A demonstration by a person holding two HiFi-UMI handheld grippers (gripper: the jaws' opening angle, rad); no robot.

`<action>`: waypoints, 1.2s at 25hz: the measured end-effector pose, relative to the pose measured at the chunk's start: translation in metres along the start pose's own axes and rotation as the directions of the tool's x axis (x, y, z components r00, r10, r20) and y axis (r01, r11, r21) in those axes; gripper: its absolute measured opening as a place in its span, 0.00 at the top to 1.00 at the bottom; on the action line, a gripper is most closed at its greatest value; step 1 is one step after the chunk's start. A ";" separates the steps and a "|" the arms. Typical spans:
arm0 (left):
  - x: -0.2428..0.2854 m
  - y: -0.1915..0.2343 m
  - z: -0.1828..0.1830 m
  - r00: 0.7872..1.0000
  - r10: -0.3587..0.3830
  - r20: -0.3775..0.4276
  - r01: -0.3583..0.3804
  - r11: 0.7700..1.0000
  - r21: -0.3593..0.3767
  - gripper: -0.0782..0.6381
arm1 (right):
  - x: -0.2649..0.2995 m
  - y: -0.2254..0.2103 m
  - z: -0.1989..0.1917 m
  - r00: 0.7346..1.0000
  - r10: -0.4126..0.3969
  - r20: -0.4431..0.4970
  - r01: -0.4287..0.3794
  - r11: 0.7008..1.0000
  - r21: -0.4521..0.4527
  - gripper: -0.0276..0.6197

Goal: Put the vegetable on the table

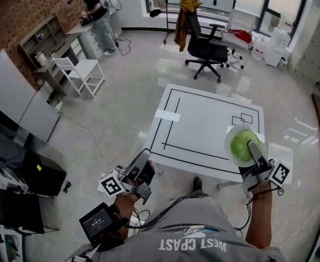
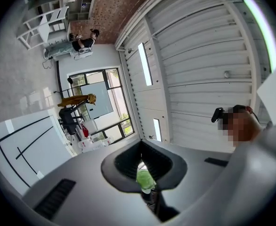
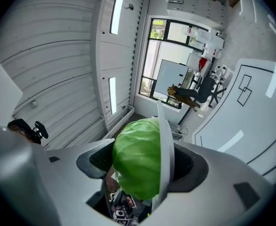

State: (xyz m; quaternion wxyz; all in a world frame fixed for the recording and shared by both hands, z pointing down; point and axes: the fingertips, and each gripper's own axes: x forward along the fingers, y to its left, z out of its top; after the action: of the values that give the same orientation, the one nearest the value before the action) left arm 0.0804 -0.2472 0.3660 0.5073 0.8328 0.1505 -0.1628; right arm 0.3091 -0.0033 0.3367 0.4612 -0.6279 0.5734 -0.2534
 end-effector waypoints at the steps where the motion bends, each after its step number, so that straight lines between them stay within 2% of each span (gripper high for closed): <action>1: -0.006 0.001 0.003 1.000 0.013 0.008 -0.014 1.000 0.011 0.88 | 0.006 -0.006 -0.001 1.000 -0.002 -0.010 0.002 1.000 0.006 0.47; 5: -0.005 0.010 0.016 0.999 0.044 0.013 -0.045 0.998 0.033 0.88 | 0.030 -0.030 0.013 1.000 -0.021 -0.016 0.021 0.999 0.035 0.47; 10: 0.049 0.002 0.019 0.992 0.113 0.060 -0.116 0.992 0.053 0.88 | 0.066 -0.063 0.076 0.995 -0.057 -0.087 0.064 0.995 0.081 0.47; 17: 0.050 0.012 0.021 0.985 0.162 0.059 -0.167 0.982 0.089 0.88 | 0.079 -0.125 0.061 0.987 -0.095 -0.132 0.112 0.986 0.125 0.47; 30: 0.043 0.020 0.023 0.968 0.235 0.093 -0.241 0.968 0.069 0.88 | 0.114 -0.225 0.047 0.961 -0.180 -0.209 0.218 0.959 0.180 0.47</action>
State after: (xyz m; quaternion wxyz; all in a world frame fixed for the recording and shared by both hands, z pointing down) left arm 0.1250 -0.2733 0.3537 0.4952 0.8569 0.0214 -0.1415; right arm 0.4823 -0.1176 0.4871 0.4376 -0.6056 0.5199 -0.4142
